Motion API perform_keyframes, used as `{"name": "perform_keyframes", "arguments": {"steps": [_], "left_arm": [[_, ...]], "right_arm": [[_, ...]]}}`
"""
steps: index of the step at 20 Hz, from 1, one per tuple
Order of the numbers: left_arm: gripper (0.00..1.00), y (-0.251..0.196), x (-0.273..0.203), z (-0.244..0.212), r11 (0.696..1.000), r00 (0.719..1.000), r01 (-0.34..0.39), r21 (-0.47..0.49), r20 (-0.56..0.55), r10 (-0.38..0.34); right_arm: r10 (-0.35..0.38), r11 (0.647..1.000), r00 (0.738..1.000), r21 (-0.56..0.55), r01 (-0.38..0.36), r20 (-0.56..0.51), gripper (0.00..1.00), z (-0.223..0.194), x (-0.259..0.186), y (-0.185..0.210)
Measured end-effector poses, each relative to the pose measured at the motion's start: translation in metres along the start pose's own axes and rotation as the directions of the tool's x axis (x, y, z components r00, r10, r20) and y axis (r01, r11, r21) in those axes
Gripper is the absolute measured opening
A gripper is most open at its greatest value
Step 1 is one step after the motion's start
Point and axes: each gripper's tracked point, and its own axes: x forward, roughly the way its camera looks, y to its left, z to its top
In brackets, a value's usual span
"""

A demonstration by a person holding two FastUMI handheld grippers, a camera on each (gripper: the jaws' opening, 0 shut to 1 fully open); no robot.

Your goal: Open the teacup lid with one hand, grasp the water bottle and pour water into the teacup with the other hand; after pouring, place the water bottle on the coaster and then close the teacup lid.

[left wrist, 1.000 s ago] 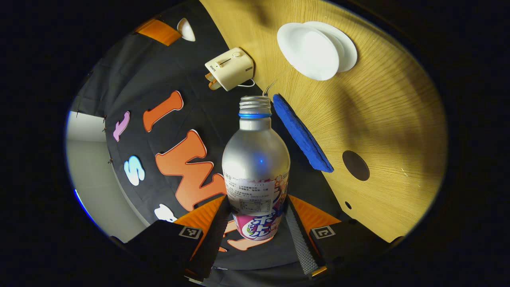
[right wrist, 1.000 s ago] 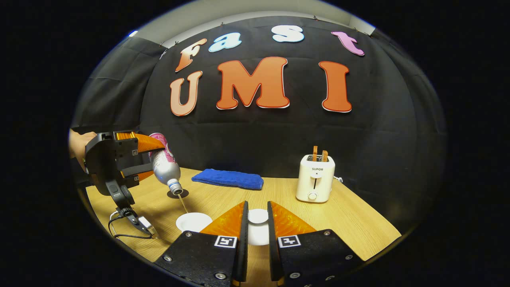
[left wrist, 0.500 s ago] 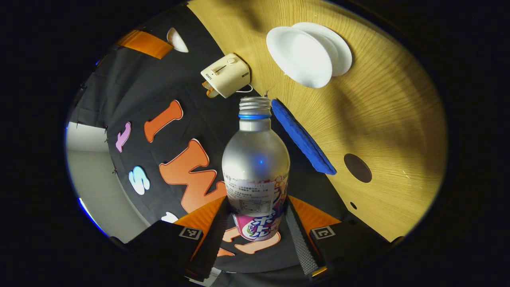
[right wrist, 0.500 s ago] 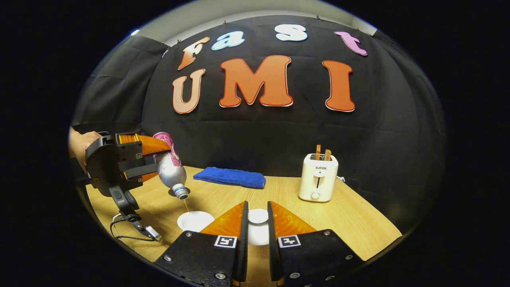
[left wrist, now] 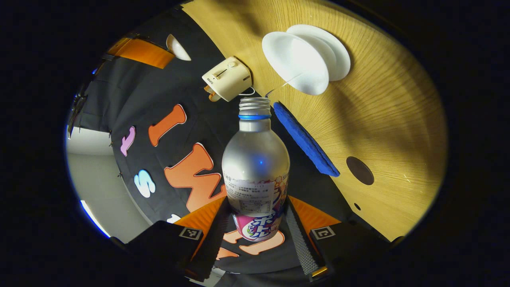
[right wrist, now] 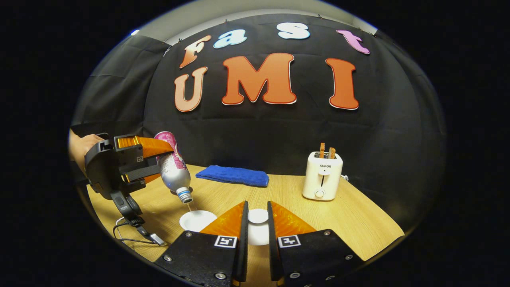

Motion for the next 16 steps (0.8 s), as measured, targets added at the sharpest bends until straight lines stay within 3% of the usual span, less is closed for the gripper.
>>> {"name": "perform_keyframes", "arguments": {"steps": [8, 12, 14, 16], "left_arm": [[0.87, 0.003, -0.003, -0.002, 0.994, 0.999, -0.034, -0.107, -0.003, 0.034], [0.80, -0.006, -0.008, 0.003, 0.984, 1.000, -0.022, -0.179, -0.006, 0.021], [0.84, -0.010, -0.006, -0.001, 0.972, 1.000, -0.021, -0.235, -0.016, 0.018], [0.83, -0.011, -0.004, -0.008, 0.940, 0.999, -0.031, -0.339, -0.035, 0.020]], "right_arm": [[0.007, 1.000, 1.000, 0.001, -0.007, -0.010, 0.23, -0.002, 0.003, 0.006], [0.014, 1.000, 1.000, -0.002, -0.014, -0.014, 0.23, -0.003, 0.006, 0.011], [0.021, 1.000, 1.000, -0.004, -0.021, -0.013, 0.23, -0.002, 0.008, 0.015], [0.024, 1.000, 1.000, -0.008, -0.024, -0.014, 0.23, -0.001, 0.009, 0.016]]}}
